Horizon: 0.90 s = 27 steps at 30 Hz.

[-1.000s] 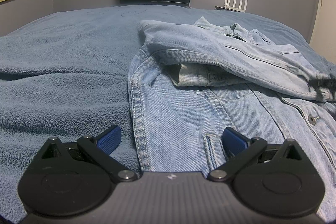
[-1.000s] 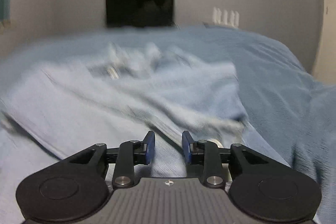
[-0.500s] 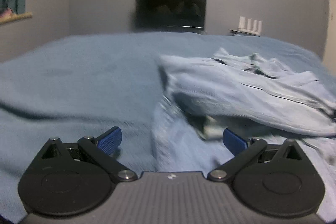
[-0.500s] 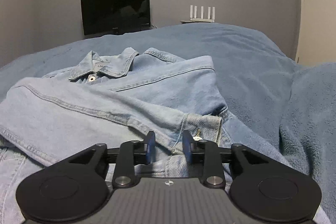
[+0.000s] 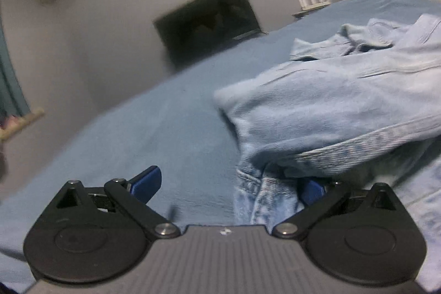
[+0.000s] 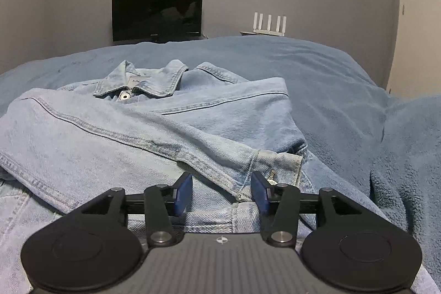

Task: Fold large clothes
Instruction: 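Release the sleeve cuff with the right tool and withdraw both tools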

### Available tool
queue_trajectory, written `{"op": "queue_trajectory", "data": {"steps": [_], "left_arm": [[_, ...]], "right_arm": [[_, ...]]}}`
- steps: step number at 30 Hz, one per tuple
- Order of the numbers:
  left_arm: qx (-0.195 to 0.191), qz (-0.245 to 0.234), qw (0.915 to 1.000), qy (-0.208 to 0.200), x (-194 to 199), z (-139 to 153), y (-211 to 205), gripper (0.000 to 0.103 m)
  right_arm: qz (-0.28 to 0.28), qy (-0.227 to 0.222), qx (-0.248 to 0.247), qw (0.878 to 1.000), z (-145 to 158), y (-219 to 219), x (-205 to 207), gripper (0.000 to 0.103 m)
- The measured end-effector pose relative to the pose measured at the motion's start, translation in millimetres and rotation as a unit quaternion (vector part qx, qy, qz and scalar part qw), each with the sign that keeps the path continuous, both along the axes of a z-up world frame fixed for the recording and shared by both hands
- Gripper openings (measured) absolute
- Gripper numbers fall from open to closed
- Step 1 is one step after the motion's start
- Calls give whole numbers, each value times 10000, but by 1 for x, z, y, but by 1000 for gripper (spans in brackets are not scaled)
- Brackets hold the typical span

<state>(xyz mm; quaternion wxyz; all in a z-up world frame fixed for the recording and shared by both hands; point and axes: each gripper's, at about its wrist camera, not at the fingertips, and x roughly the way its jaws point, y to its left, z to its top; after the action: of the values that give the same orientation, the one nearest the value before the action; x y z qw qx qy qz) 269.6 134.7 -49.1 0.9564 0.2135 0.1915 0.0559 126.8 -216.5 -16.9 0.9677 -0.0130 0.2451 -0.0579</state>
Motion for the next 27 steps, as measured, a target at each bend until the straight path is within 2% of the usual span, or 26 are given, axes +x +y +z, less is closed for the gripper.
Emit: {"op": "queue_trajectory", "data": {"steps": [1, 3, 5, 7, 12, 15, 16, 18, 20, 21, 24, 27], "left_arm": [[-122, 226, 9996, -109, -1, 2, 4, 103], [-820, 578, 9948, -195, -5, 5, 27, 103], [-1556, 631, 9858, 10, -4, 6, 49, 103], [-1837, 635, 9807, 226, -1, 6, 57, 103], [-1926, 577, 9785, 453, -5, 11, 57, 103], [-1931, 539, 9789, 393, -20, 20, 50, 103], [-2009, 518, 9779, 252, -26, 24, 50, 103], [-2303, 238, 9722, -348, -43, 38, 48, 103], [-2531, -74, 9636, -856, -51, 50, 45, 103], [-2528, -76, 9635, -878, -49, 54, 41, 103], [-2351, 35, 9715, -312, -29, 45, 31, 103], [-1937, 34, 9798, 499, -12, 11, 30, 103]], "right_arm": [[-10, -5, -21, 10000, 0, 1, 0, 50], [-27, -1, -15, 10000, 0, 0, 2, 50], [-21, 1, 49, 10000, 0, -2, 3, 47], [-21, 3, 88, 10000, 0, -5, 4, 46], [-5, -8, 165, 9999, 2, -8, 2, 46], [-11, -357, 429, 9984, 11, -14, -6, 50], [-1, -483, 465, 9977, 14, -15, -8, 51], [0, -563, 502, 9972, 17, -17, -6, 52], [-52, -404, 560, 9976, 12, -20, -1, 52], [-98, -273, 632, 9976, 7, -22, 3, 52], [-274, -142, 588, 9978, -4, -24, 7, 54], [-337, -103, 572, 9977, -5, -23, 8, 60]]}}
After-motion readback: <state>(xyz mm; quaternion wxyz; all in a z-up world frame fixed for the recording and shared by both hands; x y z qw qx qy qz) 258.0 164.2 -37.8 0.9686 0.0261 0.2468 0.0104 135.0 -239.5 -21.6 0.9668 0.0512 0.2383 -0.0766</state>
